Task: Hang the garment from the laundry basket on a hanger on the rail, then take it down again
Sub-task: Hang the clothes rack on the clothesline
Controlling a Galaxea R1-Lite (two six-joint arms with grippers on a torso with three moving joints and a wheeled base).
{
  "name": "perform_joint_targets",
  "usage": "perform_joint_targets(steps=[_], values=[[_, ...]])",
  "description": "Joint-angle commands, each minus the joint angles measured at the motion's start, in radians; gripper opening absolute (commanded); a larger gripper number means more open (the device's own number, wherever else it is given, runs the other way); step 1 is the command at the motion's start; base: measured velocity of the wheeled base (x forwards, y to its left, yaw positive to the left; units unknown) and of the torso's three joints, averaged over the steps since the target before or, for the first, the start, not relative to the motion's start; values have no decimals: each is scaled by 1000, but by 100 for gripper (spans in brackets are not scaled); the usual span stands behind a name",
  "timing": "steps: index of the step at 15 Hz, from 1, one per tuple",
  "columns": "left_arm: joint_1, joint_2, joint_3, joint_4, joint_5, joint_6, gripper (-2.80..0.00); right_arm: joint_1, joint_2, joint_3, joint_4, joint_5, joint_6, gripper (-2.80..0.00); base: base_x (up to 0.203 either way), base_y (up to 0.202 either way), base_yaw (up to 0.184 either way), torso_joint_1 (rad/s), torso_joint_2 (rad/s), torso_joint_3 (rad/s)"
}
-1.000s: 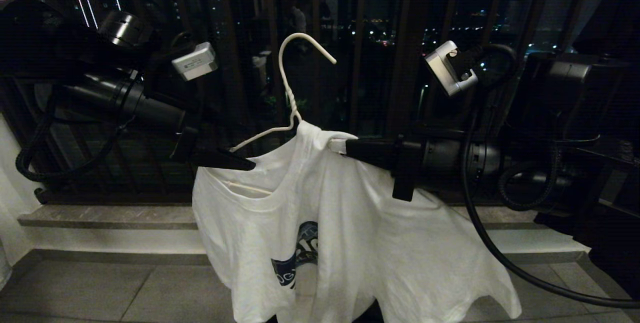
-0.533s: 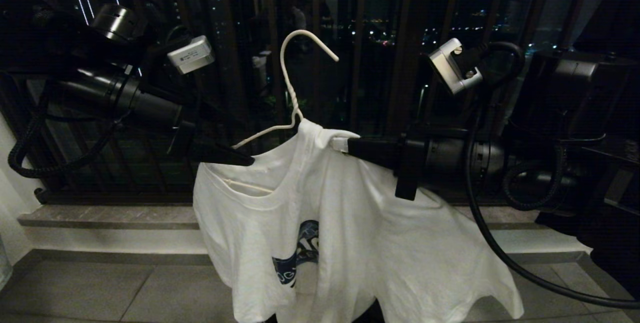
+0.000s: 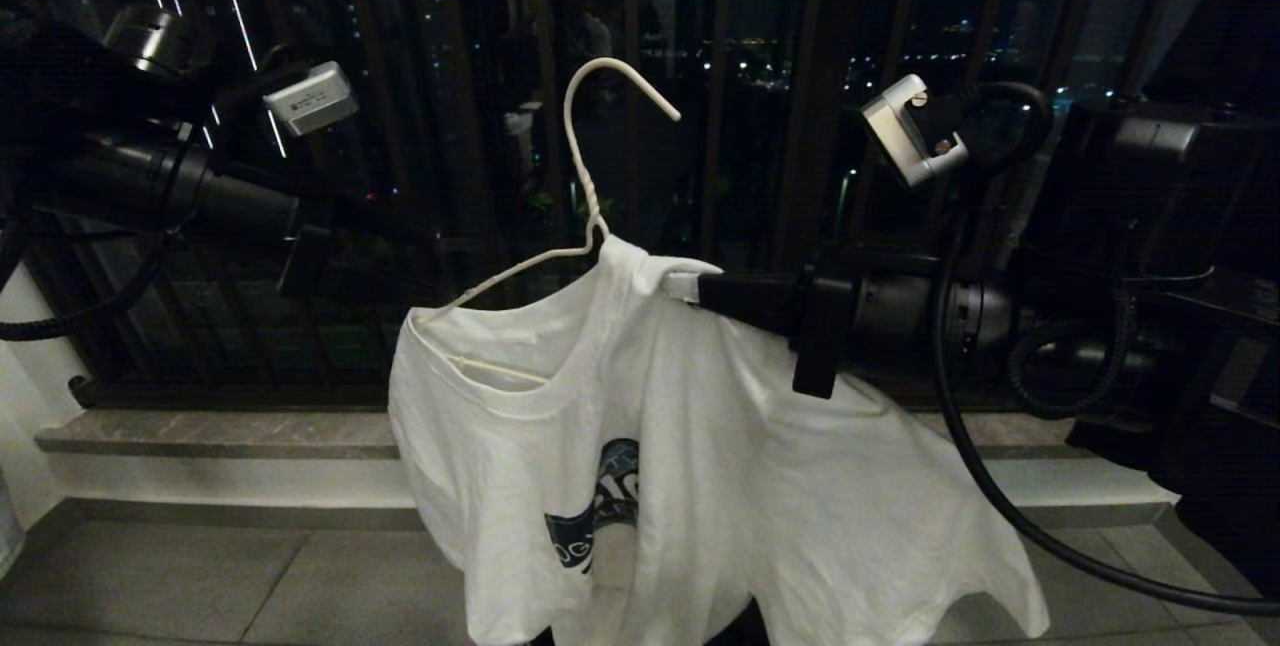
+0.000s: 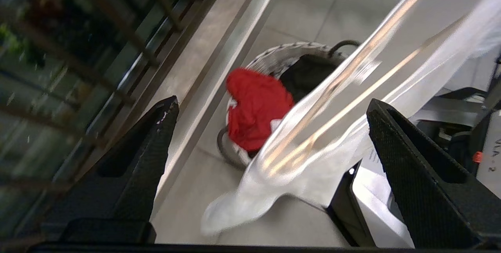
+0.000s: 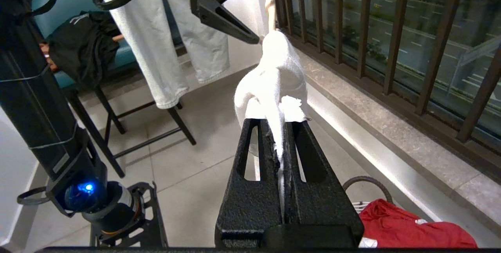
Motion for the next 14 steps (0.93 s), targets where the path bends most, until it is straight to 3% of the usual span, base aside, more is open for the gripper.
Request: perform_joint_targets(steps=[1, 7, 12, 14], values=[[27, 15, 14, 5, -6, 11, 0, 1, 0, 1, -5, 3, 1, -280, 0, 0, 0, 0, 0, 0], [69, 66, 103, 4, -35, 82, 0, -1, 0, -1, -3, 3, 1, -280, 0, 0, 0, 0, 0, 0], [68, 109, 107, -17, -42, 98, 0, -8, -3, -3, -5, 3, 1, -280, 0, 0, 0, 0, 0, 0], [65, 112, 104, -29, -94, 95, 0, -8, -2, -1, -3, 7, 1, -280, 0, 0, 0, 0, 0, 0]])
